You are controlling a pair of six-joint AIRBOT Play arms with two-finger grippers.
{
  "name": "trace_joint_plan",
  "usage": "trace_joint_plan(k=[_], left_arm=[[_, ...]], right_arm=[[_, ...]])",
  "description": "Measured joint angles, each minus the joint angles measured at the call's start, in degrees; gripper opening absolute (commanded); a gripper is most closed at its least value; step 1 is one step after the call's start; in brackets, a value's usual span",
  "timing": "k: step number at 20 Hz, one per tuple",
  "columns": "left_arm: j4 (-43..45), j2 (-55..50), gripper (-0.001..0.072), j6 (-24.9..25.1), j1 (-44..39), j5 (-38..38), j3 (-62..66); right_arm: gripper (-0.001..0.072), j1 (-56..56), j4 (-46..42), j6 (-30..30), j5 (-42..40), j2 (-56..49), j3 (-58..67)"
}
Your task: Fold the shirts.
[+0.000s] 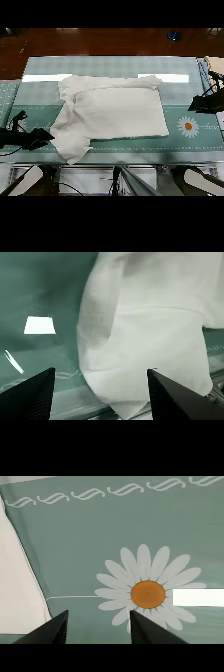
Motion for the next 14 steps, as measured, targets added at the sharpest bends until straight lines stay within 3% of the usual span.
trace_joint_plan(k=[2,3,4,9,10,11,12,14], left_arm=[[-0.5,0.02,0.0641,0.0,-1.11,2.36,-0.07],[-1.29,0.02,0.0487,-0.04,-1.92,3.93,-0.09],[-2.45,0.0,0.0394,-0.02,-2.99,5.42,-0.09],[-7.28,-2.75,0.0372,1.14,-11.28,10.67,-0.09],[-8.07,-4.11,0.0203,1.16,-12.81,10.95,-0.04],[-8.37,-5.55,0.0089,1.29,-13.99,11.45,-0.07],[-8.35,-6.91,0.003,1.29,-14.82,11.52,-0.09],[-8.63,-8.74,0.0029,1.27,-15.85,11.06,-0.07]], right_arm=[[0.0469,0.0,0.09,-0.02,-0.11,0.04,-0.13],[0.0469,0.0,0.07,-0.04,-0.04,0.04,-0.17],[0.0469,0.0,0.11,-0.07,-0.04,0.07,-0.24],[0.047,0.0,0.11,-0.22,0.61,0.07,-0.28],[0.047,0.0,0.11,-0.26,0.85,0.07,-0.28],[0.0469,0.0,0.07,-0.42,1.16,0.07,-0.28],[0.047,0.0,0.07,-0.48,1.4,0.07,-0.28],[0.047,0.0,0.0,-0.63,1.79,0.09,-0.28]])
